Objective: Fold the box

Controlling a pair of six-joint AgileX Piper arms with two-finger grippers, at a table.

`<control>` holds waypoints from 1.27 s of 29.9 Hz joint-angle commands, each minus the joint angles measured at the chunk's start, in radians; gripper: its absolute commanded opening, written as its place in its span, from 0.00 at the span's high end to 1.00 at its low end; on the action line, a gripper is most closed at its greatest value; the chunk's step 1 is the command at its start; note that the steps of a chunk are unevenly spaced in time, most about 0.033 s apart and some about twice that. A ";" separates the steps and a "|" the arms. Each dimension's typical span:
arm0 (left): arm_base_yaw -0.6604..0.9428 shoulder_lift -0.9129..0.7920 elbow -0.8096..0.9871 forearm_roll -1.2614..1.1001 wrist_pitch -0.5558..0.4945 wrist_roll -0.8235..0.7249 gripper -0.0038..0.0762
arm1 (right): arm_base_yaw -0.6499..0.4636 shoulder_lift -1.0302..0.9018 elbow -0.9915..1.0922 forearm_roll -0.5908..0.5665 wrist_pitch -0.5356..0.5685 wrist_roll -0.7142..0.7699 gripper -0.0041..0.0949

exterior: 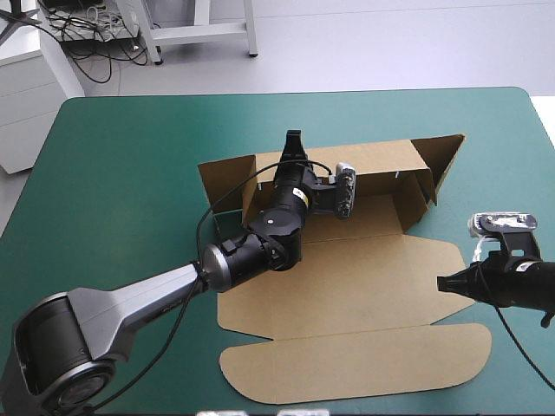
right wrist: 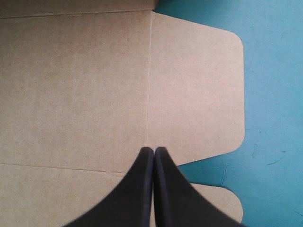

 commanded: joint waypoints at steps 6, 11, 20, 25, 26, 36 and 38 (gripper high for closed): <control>-0.024 0.031 -0.021 0.287 0.004 -0.171 0.96 | 0.001 -0.011 -0.025 0.024 -0.014 -0.002 0.98; -0.024 0.051 -0.021 0.349 -0.003 -0.224 0.96 | 0.001 -0.011 -0.046 0.022 -0.006 -0.002 0.98; -0.024 0.056 -0.021 0.351 0.007 -0.224 0.96 | 0.001 -0.011 -0.270 -0.011 0.110 0.074 0.97; -0.024 0.056 -0.021 0.351 0.007 -0.257 0.96 | 0.001 -0.011 -0.399 -0.059 0.166 0.136 0.87; -0.024 0.056 -0.021 0.351 0.007 -0.267 0.96 | 0.001 -0.011 -0.420 -0.059 0.166 0.143 0.84; -0.024 0.056 -0.021 0.351 -0.027 -0.272 0.96 | 0.001 -0.011 -0.473 -0.054 0.092 0.190 0.49; -0.024 0.056 -0.021 0.351 -0.027 -0.272 0.96 | 0.001 -0.011 -0.473 -0.054 0.061 0.190 0.45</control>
